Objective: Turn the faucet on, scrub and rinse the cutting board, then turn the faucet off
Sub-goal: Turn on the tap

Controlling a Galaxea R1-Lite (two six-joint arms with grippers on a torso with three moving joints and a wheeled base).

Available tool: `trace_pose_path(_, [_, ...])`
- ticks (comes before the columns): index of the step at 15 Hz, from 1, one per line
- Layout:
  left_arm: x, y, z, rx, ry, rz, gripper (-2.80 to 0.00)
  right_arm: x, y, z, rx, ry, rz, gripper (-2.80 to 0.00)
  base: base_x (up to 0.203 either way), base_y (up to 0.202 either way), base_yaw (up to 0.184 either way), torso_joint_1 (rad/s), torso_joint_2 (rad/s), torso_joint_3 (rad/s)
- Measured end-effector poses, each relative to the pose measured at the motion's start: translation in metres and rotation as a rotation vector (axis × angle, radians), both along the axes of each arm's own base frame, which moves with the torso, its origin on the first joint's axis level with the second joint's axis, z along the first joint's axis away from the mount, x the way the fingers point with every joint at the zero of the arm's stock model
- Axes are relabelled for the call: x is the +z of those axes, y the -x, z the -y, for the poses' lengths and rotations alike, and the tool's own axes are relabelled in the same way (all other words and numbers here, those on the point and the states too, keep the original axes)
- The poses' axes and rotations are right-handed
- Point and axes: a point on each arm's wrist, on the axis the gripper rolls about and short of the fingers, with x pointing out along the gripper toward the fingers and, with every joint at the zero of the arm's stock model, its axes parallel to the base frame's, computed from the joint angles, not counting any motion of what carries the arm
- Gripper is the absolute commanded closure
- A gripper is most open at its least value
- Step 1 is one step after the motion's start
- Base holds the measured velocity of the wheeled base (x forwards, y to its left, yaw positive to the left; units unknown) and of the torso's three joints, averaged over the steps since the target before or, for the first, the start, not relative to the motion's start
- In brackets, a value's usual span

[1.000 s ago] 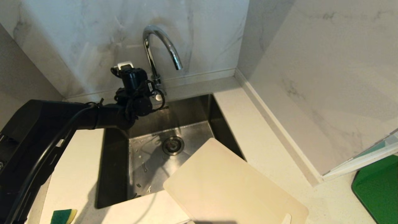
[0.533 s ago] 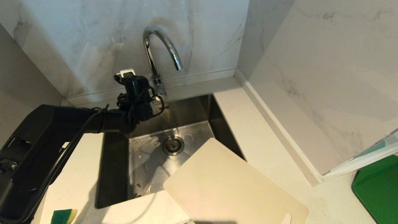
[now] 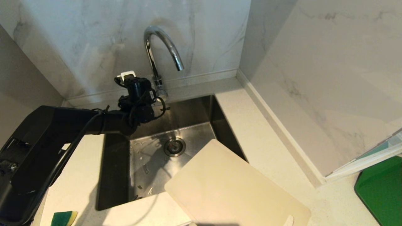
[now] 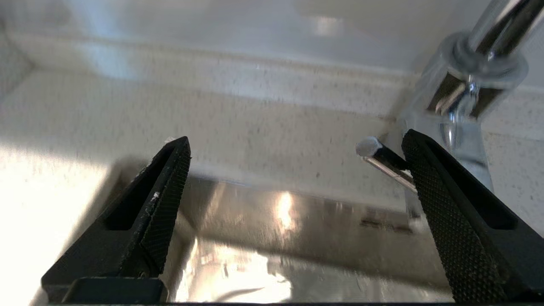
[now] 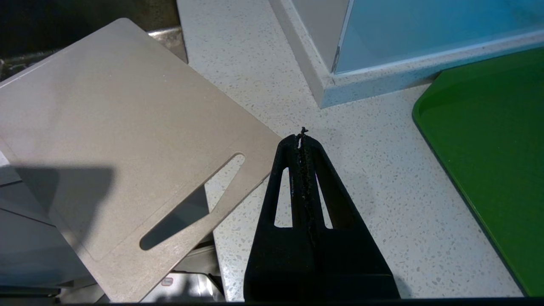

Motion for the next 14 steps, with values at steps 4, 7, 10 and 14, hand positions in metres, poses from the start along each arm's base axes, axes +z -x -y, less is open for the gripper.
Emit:
trace_pose_path(4, [-0.009,0.009,0.007,0.0,0.09,-0.079,-2.8,0.0,0.0,0.0,0.0,-0.001,0.0,0.0,0.0,0.0,0.0,0.0,0.0,0.0])
trace_pose_path(7, [-0.015,0.018,0.012,0.008,0.151,-0.141,-2.8,0.0,0.0,0.0,0.0,0.0,0.0,0.0,0.0,0.0,0.0,0.0,0.0,0.0])
trace_pose_path(10, [-0.026,0.019,0.012,0.015,0.134,-0.199,-2.8,0.0,0.0,0.0,-0.002,0.0,0.0,0.0,0.0,0.0,0.0,0.0,0.0,0.0])
trace_pose_path(14, [-0.021,0.019,0.016,0.002,0.149,-0.17,-2.8,0.0,0.0,0.0,0.0,0.0,0.0,0.0,0.0,0.0,0.0,0.0,0.0,0.0])
